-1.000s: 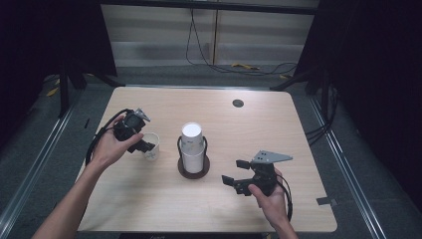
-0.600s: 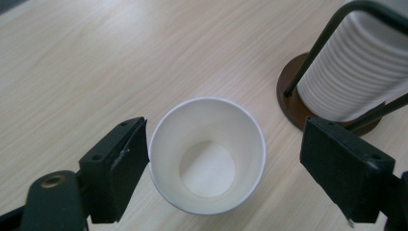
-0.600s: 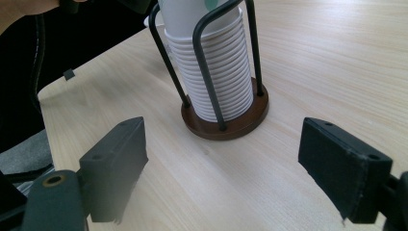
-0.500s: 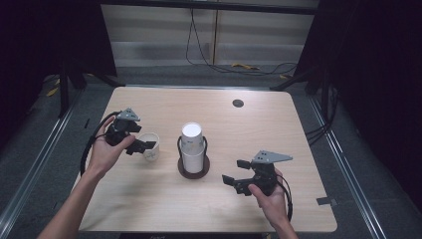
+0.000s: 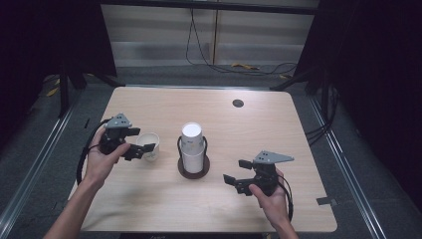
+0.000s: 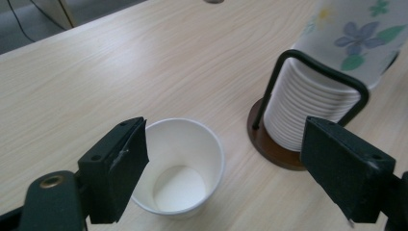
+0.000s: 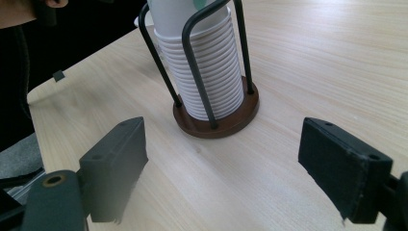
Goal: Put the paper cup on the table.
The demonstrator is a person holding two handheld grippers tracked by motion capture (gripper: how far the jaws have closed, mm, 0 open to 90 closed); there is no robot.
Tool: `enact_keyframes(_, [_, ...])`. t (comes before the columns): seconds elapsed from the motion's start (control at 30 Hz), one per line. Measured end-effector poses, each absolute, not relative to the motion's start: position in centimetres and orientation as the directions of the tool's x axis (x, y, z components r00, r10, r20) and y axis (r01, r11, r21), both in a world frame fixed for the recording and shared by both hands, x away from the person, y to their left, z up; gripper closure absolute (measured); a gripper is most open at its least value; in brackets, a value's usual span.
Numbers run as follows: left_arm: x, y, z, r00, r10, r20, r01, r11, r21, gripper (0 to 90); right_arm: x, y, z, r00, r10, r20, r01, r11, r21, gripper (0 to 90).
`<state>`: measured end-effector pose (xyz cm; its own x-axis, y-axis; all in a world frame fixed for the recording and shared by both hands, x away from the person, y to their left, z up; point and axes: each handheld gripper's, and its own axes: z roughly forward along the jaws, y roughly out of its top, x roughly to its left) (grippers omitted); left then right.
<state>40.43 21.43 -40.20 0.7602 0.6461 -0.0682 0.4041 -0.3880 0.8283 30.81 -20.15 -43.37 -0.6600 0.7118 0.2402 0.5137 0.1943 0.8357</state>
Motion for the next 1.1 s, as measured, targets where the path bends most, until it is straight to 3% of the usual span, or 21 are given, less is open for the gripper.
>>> enact_keyframes(0.27, [37.8, 20.8, -41.8, 0.751, 0.660, -0.030, 0.377, -0.391, 0.840, 17.1, 30.8, -19.9, -43.4, -0.658, 0.718, 0.226, 0.523, 0.221, 0.823, 16.6])
enact_keyframes(1.1, [32.4, 19.4, -47.2, 0.772, 0.632, -0.066, 0.396, -0.397, 0.828, 16.4, 30.3, -19.3, -45.1, -0.644, 0.733, 0.220, 0.547, 0.239, 0.802, 16.7])
